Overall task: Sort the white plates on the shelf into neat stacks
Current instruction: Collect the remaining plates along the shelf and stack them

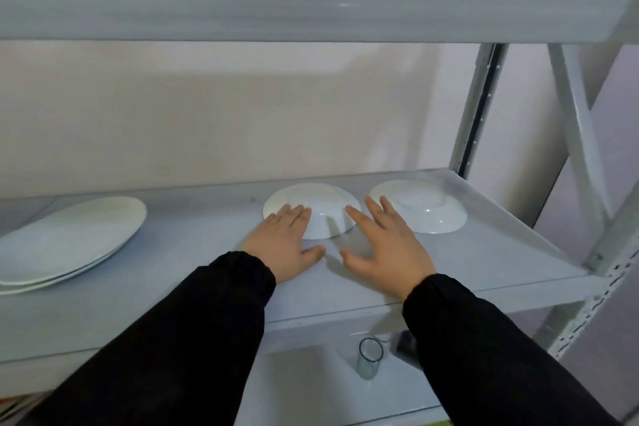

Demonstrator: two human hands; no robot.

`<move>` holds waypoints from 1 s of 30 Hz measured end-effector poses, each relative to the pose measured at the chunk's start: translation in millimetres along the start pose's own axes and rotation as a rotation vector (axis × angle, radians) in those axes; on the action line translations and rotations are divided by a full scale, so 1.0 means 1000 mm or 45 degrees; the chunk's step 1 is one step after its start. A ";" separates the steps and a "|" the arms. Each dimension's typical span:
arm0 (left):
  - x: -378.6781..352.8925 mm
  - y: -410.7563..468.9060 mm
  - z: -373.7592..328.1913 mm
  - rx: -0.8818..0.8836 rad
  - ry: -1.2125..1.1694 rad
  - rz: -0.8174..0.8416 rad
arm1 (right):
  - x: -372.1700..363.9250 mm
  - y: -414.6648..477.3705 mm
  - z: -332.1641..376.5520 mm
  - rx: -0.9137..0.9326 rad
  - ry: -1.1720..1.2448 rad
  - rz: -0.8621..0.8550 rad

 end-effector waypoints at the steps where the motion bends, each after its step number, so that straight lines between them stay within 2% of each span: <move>1: 0.002 -0.002 -0.001 0.001 0.000 -0.005 | 0.000 0.000 0.000 -0.004 0.004 0.009; 13: 0.021 -0.090 -0.011 0.043 0.028 -0.088 | 0.005 -0.006 0.004 0.035 0.140 0.048; 17: 0.025 -0.123 -0.018 -0.028 0.167 -0.140 | 0.004 -0.008 0.005 0.069 0.148 0.074; 21: 0.023 -0.138 -0.019 -0.083 0.380 -0.293 | 0.002 -0.009 0.002 0.088 0.175 0.091; 25: 0.027 -0.145 -0.021 -0.135 0.488 -0.327 | 0.000 -0.009 0.002 0.093 0.173 0.093; 30: 0.041 -0.141 -0.012 -0.058 0.520 -0.415 | 0.003 -0.010 0.004 0.099 0.180 0.093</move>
Point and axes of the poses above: each hand's wrist, its own y-axis towards the middle knuckle, its own x-axis out of the back of the hand, z = x × y, the point moved 3 cm from there along y, towards the middle knuckle, and after that the axes turned 13 degrees about y, right-handed, at the moved point
